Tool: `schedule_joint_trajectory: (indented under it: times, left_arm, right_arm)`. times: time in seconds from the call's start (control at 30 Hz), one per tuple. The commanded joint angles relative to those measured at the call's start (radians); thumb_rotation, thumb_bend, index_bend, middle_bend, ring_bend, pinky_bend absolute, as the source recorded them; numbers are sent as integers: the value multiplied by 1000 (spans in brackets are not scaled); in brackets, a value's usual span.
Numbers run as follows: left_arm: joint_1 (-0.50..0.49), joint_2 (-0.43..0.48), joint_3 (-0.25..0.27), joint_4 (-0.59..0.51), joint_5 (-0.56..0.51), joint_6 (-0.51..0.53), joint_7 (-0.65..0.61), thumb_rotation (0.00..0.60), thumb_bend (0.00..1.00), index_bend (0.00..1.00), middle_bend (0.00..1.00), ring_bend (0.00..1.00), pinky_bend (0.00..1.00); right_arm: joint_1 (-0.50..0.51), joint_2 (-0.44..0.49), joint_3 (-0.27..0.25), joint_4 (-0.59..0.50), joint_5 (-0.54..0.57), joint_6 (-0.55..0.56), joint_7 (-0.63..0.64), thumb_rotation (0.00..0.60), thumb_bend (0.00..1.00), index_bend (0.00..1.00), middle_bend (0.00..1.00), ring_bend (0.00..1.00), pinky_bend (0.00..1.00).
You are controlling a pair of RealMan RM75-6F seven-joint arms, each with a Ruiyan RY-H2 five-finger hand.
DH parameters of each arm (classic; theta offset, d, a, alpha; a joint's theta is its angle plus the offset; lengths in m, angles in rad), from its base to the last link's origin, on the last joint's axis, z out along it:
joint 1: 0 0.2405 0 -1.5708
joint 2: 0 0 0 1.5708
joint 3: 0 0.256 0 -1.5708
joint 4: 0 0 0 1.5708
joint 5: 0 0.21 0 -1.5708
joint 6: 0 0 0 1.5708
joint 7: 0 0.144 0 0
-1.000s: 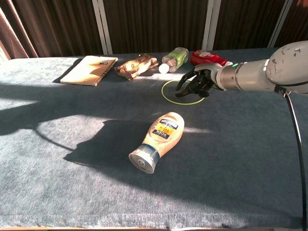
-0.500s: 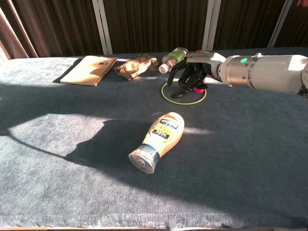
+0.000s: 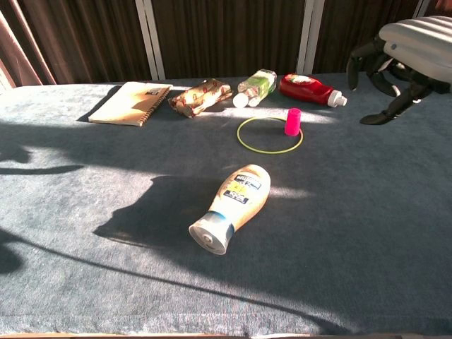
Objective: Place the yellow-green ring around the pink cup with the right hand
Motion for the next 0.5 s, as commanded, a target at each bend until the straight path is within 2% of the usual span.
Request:
schedule_joint_trajectory:
  times: [0.03,0.2,0.4,0.5]
  left_arm:
    - [-1,0,-2,1,-5,-4,-1,600,494,267,135,56,196]
    - [-3,-1,-4,2,-8,-5,-2,600,494,267,136,56,197]
    - [-1,-6,-5,9,-3,3,6,600,492,267,137,56,197]
    - [-1,-7,-5,11,-4,3,9,600,493,267,137,56,197]
  right_arm:
    - [-131,118,-95,-119,-60,104,-9,600,200,568,839,940,888]
    - [-220,187,-139,-141,-72,162,7,600,196,516,677,767,776]
    - [-311,177,-164,-58,-96,237,40,600,195,466,504,552,609]
    - [-344,170,-174,-27,-72,229,32,600,168,396,391,399,428]
